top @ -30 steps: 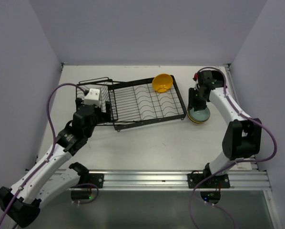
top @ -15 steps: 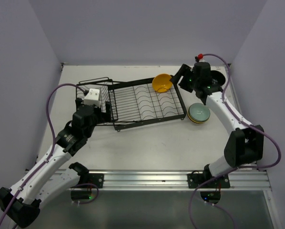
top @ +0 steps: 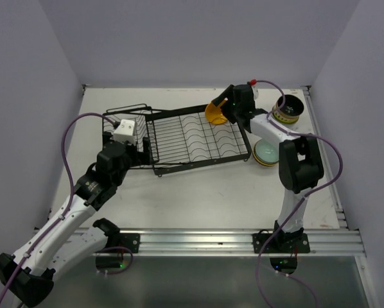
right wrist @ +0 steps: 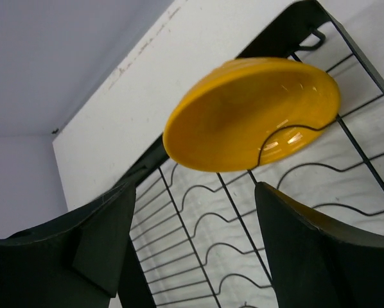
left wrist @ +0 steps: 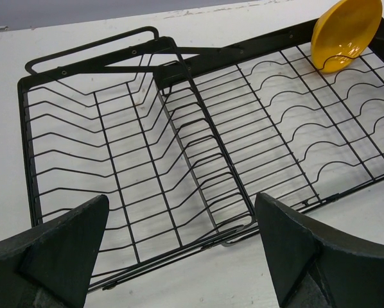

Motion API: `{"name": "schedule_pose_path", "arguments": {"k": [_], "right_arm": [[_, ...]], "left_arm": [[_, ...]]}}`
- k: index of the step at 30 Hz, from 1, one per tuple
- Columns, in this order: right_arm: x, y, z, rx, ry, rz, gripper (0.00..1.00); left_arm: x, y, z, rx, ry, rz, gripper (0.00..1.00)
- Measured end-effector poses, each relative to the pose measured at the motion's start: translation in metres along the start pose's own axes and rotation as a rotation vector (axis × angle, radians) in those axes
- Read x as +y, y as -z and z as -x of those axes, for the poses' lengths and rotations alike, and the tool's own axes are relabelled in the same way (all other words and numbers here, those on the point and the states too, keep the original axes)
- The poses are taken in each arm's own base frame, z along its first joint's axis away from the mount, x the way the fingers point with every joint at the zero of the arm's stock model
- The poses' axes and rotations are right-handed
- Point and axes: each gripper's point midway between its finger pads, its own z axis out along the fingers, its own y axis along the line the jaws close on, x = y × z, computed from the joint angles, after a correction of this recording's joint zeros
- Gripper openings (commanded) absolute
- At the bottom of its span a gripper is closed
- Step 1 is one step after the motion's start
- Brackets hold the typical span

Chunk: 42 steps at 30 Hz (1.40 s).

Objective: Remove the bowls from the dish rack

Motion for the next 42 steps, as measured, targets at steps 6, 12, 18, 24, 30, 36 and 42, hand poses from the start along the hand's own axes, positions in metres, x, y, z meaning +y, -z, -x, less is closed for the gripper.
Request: {"name": "schedule_pose_path", "arguments": {"k": [6, 12, 18, 24, 30, 36, 42], "right_arm": [[0.021, -0.024, 0.019, -0.061, -0.071, 0.028, 0.8], [0.024, -0.043, 0.027, -0.095, -0.111, 0.01, 0.78], [0.014, -0.05, 0.022, -0.092, -0.133, -0.028, 0.68], [0.01, -0.057, 0.02, -0.094, -0.143, -0.042, 0.58], [0.006, -0.063, 0.014, -0.086, -0.148, -0.049, 0.43], [0.013, -0.065, 0.012, -0.1, -0.171, -0.008, 0.25], [0.018, -0.067, 0.008, -0.109, -0.193, 0.033, 0.11]], "left_arm": [[-0.003, 0.0, 0.0, 0.003, 0.0, -0.017, 1.0], [-0.005, 0.0, -0.001, 0.005, -0.001, -0.03, 1.0], [-0.006, 0.0, -0.001, 0.006, 0.0, -0.035, 1.0], [-0.007, 0.0, -0.001, 0.006, 0.0, -0.041, 1.0], [-0.008, 0.0, -0.001, 0.007, 0.0, -0.045, 1.0], [-0.008, 0.0, -0.001, 0.007, 0.0, -0.045, 1.0], [-0.008, 0.0, -0.001, 0.007, 0.0, -0.045, 1.0]]}}
